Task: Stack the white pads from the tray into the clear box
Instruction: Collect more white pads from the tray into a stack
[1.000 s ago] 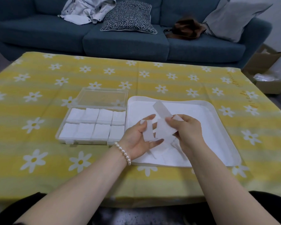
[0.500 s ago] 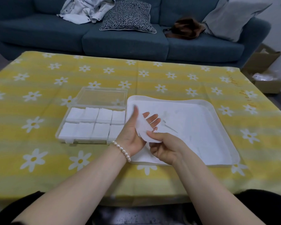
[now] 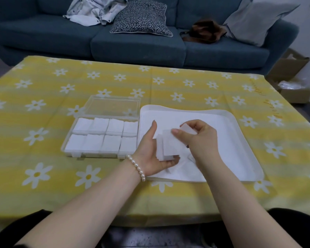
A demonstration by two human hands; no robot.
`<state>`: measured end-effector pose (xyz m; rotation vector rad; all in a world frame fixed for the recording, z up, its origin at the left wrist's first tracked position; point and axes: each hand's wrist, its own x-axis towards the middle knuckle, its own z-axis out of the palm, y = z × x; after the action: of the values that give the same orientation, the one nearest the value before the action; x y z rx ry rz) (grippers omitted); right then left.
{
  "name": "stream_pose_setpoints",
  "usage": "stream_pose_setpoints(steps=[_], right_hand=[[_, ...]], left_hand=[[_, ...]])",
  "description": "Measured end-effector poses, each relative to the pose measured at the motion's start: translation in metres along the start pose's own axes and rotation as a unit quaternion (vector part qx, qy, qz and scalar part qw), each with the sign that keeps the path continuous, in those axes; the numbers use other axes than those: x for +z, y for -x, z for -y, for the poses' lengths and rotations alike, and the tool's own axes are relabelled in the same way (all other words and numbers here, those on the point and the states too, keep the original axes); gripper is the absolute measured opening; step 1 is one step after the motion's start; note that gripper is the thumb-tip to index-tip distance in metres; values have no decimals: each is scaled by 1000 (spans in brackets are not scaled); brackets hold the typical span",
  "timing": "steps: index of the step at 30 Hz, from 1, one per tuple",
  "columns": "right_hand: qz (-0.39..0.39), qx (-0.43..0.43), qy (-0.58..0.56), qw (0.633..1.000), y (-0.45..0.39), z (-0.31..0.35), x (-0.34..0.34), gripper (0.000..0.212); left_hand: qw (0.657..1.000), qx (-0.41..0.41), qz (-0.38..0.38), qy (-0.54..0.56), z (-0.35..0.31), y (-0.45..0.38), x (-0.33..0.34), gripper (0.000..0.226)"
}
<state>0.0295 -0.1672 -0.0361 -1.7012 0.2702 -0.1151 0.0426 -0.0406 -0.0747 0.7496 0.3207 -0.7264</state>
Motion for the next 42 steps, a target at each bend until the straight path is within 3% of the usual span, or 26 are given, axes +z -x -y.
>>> stream_pose_setpoints(steps=[4,5,9,12,16,21,24,26,29,33,36,38,40,42], right_hand=[[-7,13,74,997,2,-4,8,20],[-9,14,93,995,3,-6,8,20],[0,18,113,993,0,-12,8,12],[5,32,64,997,-3,-10,-1,19],[33,53,29,998,-2,-8,-17,6],[-121,-8,-18,992,-8,-8,-25,7],[-143,-66,-42,987,-9,2,-32,11],[-64,-75,-49,994,-6,11,-32,15],[76,-50,25,996,0,12,-22,15],[94,-72,167,979,1,2,-9,13],[79,-134,274,949,0,-5,-3,7],[61,-185,291,937,0,-7,-3,17],[92,-204,282,933,2,-4,-7,48],[169,-202,333,906,6,0,-9,85]], left_hand=[[999,-23,40,2,2,1,-1,87],[999,-18,46,-7,1,1,-1,82],[994,26,55,-86,3,3,0,26],[995,30,45,-85,4,2,-1,20],[996,36,45,-67,1,1,-2,25],[996,20,48,-66,2,0,-3,30],[997,8,44,-58,3,-1,-4,25],[998,-6,49,-32,1,-1,-4,32],[998,-14,62,-19,-1,0,-3,63],[995,-19,96,-28,1,-2,-2,97],[996,-17,91,-13,2,-2,-1,92],[998,-22,66,-1,1,-2,0,82],[999,-21,36,-14,1,-3,-1,80],[999,-18,32,-24,0,-6,-5,83]])
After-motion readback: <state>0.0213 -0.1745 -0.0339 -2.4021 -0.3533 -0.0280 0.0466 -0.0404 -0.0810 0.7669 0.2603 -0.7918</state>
